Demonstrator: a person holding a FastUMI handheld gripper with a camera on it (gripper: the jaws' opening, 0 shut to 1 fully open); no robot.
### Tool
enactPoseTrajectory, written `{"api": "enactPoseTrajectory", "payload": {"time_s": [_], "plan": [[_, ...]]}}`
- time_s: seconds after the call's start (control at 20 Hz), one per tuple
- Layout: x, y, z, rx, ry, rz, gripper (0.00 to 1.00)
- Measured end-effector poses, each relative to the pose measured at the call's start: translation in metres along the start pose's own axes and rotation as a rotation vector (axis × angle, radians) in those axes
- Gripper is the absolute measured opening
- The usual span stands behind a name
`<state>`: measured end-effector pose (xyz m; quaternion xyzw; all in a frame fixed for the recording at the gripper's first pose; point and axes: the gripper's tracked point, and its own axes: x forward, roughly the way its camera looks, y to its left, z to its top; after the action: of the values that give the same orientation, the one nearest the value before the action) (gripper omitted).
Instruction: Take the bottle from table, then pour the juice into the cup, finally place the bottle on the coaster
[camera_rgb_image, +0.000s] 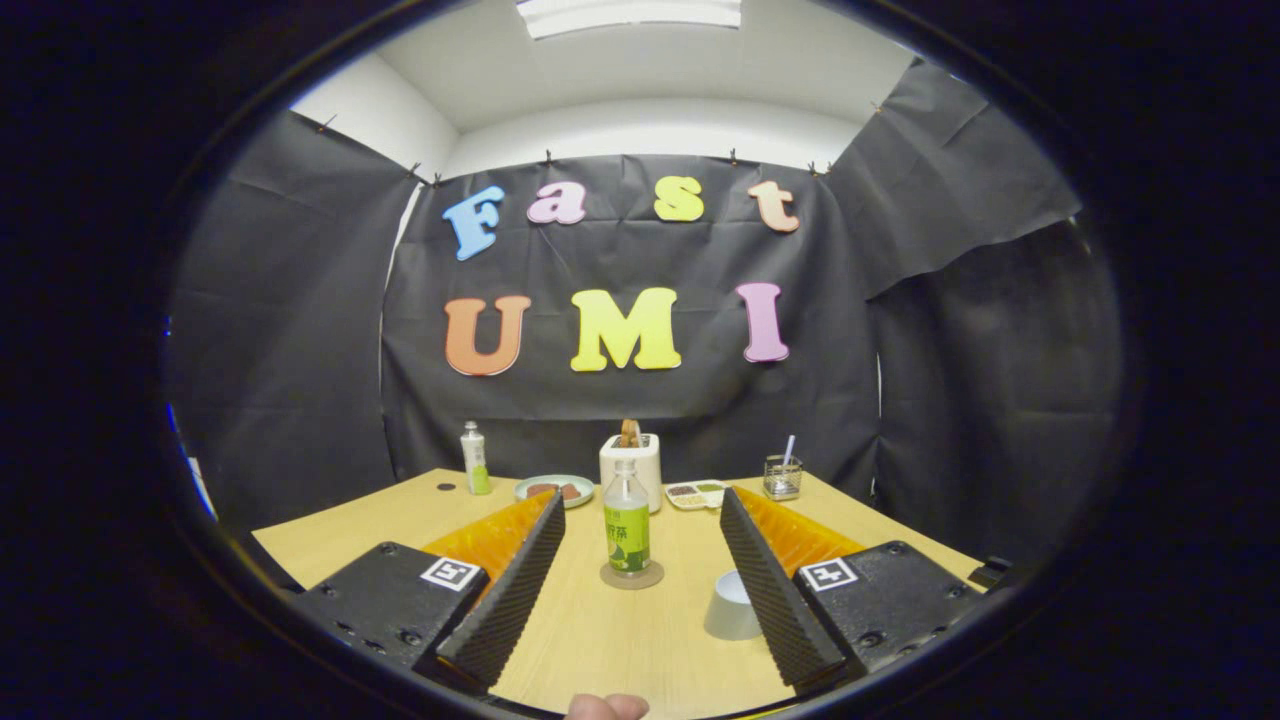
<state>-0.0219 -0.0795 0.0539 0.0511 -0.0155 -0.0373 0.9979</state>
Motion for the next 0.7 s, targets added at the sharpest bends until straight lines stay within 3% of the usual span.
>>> {"api": "enactPoseTrajectory", "payload": {"time_s": [0.7], "plan": [[0.0041, -0.0088, 0.001, 0.005, 0.011, -0.008, 1.0]]}}
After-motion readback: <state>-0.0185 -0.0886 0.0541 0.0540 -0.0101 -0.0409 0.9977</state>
